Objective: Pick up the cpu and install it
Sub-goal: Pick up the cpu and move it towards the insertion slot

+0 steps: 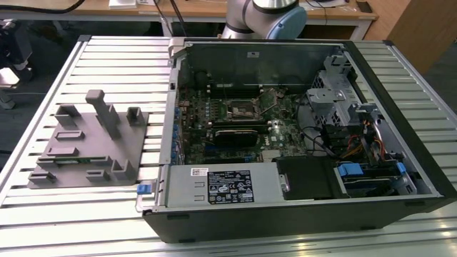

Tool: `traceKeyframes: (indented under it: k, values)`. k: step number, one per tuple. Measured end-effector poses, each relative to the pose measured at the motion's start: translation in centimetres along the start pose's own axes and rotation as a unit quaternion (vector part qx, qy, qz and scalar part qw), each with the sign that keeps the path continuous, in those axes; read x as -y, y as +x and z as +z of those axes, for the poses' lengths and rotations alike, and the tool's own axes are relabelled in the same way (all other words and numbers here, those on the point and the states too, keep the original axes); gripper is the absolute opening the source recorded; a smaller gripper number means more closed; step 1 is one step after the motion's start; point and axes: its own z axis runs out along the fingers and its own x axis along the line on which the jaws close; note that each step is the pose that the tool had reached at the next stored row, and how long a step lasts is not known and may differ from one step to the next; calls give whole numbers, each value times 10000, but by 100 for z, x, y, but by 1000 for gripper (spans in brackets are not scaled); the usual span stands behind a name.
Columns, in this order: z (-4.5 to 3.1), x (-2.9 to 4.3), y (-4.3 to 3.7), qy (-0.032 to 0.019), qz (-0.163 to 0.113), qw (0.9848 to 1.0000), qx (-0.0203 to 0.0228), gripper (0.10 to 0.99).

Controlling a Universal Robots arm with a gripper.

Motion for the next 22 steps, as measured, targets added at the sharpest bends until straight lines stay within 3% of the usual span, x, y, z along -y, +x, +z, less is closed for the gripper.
traceKeyframes:
  k: [22]
  values:
    - [-375,-24,6,0,3,10000,1,541]
